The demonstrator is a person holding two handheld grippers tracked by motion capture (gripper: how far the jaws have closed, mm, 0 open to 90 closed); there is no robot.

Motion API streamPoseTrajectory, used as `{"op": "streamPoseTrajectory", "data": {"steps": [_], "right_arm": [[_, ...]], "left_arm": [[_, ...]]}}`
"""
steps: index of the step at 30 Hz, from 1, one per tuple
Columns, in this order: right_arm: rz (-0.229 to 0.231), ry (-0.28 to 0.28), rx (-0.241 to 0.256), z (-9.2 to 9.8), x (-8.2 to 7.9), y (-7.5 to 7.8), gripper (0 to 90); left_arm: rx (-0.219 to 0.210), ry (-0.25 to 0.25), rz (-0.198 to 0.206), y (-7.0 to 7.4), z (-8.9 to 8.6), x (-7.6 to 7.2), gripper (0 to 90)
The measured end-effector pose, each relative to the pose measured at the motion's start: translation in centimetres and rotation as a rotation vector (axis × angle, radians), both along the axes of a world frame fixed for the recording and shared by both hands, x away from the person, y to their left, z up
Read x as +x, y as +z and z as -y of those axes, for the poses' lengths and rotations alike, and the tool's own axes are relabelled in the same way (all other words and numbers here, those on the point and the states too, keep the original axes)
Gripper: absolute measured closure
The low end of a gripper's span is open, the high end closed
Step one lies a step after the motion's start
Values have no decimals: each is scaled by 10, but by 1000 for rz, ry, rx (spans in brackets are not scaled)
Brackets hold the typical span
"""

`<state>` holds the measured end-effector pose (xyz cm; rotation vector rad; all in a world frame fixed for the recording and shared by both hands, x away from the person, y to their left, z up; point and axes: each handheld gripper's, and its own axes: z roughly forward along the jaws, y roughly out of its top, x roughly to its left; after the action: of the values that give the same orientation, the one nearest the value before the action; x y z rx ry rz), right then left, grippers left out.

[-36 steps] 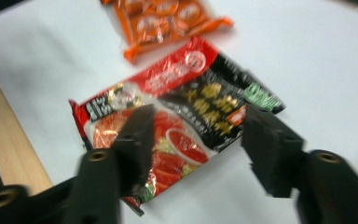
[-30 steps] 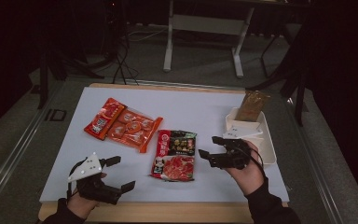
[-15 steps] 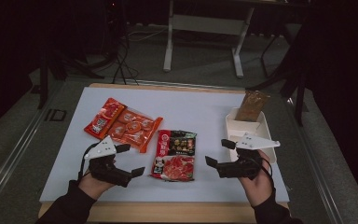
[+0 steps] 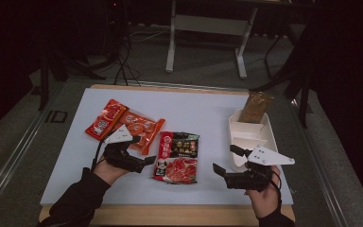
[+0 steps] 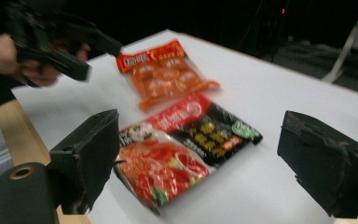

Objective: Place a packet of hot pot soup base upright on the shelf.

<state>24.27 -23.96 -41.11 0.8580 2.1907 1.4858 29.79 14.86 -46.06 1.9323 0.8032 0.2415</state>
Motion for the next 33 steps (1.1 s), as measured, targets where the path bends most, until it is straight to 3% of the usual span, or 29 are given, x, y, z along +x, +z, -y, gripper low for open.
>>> {"op": "streamPoseTrajectory", "data": {"steps": [7, 11, 14, 16, 20, 22, 31, 33], "right_arm": [[68, 15, 21, -3, -8, 2, 116], [70, 20, 20, -4, -7, 0, 116], [60, 24, 17, -4, -6, -2, 116], [58, 27, 18, -4, -6, -3, 116], [54, 32, 15, -4, -6, -4, 116], [50, 38, 9, -5, -5, -5, 116], [31, 67, 6, -6, -3, -10, 116], [27, 68, 4, -6, -3, -11, 116]], "left_arm": [[49, 56, -6, -9, 7, 25, 21], [56, 98, -14, -15, 11, 39, 52], [53, 113, -23, -19, 14, 47, 137], [59, 106, -20, -20, 17, 52, 165], [73, 115, -60, -24, 23, 66, 254], [113, 109, -63, -28, 28, 73, 291], [112, 95, -104, -45, 40, 98, 429], [142, 90, -109, -48, 44, 103, 441]]}}
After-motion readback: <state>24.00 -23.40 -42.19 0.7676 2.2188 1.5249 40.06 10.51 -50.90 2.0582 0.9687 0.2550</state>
